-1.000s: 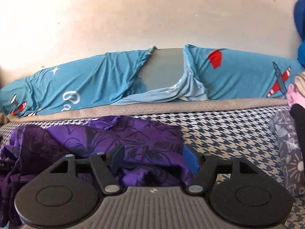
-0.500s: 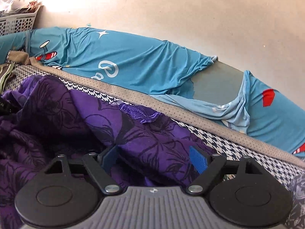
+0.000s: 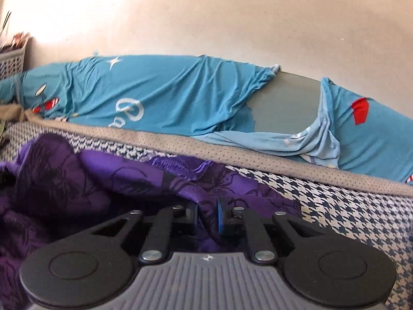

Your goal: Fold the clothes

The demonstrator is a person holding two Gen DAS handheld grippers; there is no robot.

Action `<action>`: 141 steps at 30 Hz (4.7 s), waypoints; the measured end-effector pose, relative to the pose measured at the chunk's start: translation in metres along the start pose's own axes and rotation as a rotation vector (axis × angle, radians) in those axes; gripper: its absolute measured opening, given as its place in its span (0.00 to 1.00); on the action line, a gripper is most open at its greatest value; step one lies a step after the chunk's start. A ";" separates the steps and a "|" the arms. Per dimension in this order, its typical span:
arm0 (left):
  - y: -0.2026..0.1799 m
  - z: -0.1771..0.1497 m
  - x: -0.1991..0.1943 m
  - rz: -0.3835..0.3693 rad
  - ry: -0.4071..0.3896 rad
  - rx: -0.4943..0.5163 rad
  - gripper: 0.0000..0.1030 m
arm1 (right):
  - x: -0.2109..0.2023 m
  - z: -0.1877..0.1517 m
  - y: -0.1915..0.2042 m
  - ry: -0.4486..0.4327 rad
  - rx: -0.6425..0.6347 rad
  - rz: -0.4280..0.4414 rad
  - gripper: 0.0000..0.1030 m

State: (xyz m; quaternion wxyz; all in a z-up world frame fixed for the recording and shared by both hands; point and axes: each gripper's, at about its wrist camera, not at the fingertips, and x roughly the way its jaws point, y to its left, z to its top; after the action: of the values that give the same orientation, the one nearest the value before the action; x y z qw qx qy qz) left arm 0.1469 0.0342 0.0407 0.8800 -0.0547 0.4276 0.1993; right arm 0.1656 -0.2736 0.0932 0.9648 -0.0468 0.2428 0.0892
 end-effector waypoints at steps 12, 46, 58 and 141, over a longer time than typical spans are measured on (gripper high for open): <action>0.002 0.004 -0.032 -0.135 -0.073 -0.037 1.00 | -0.023 0.009 -0.083 -0.066 0.401 -0.328 0.10; -0.101 -0.015 -0.037 -0.436 -0.161 0.221 1.00 | -0.074 -0.024 -0.110 0.171 0.523 -0.398 0.73; -0.090 -0.005 -0.030 -0.426 -0.157 0.163 1.00 | -0.067 -0.014 -0.077 0.127 0.461 -0.255 0.73; -0.057 -0.025 -0.054 -0.199 -0.221 0.269 0.94 | -0.017 -0.020 -0.008 0.213 0.190 -0.175 0.69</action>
State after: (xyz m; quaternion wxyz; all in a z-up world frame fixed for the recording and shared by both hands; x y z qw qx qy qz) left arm 0.1216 -0.0410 0.0629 0.9364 0.0435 0.3436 0.0571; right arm 0.1435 -0.2871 0.0842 0.9378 0.0145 0.3460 -0.0241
